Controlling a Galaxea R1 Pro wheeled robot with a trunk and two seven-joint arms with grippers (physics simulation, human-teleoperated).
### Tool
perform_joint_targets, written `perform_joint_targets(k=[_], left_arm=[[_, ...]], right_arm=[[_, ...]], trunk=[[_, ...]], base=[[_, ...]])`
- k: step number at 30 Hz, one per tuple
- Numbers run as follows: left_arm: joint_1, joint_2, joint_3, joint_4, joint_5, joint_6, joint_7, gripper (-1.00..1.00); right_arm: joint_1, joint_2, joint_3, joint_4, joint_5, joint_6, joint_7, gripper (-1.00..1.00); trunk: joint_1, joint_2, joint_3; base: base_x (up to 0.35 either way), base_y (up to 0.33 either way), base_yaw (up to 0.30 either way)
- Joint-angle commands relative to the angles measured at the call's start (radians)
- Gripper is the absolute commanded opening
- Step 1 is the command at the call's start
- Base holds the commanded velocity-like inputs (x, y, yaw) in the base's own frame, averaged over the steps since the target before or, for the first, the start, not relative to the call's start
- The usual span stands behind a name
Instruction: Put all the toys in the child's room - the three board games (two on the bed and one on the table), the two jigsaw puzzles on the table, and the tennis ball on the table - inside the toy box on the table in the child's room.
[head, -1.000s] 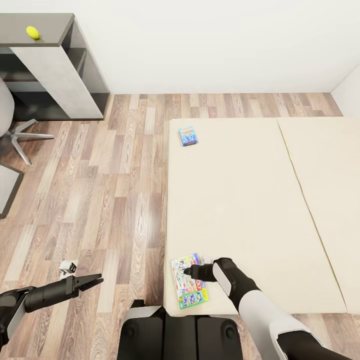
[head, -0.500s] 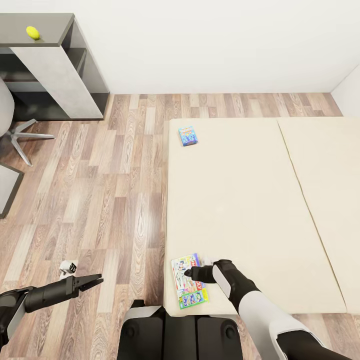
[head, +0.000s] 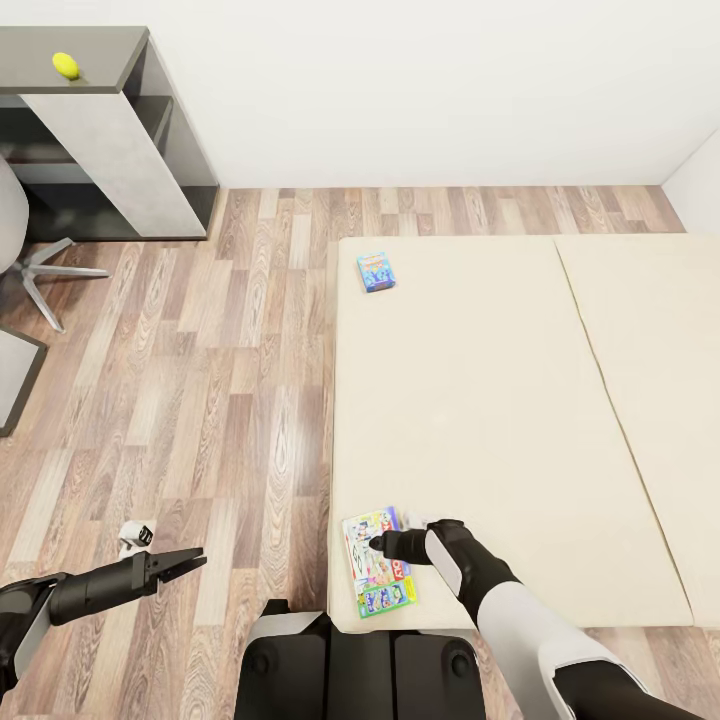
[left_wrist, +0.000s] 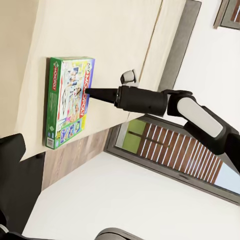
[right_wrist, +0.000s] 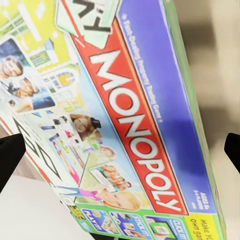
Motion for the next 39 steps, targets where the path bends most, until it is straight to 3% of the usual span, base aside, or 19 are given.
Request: perform_joint_targets(k=[1, 39], left_arm=[[0.0, 0.0, 0.0, 0.0, 0.0, 0.011, -0.004, 1.0], [0.0, 0.0, 0.0, 0.0, 0.0, 0.012, -0.004, 1.0]], right_arm=[[0.0, -0.001, 0.006, -0.001, -0.009, 0.004, -0.003, 1.0], [0.0, 0.001, 0.007, -0.001, -0.007, 0.003, -0.004, 1.0]], trunk=[[0.001, -0.001, -0.001], [0.001, -0.001, -0.001]], base=[[0.0, 0.0, 0.0], [0.0, 0.019, 0.0]])
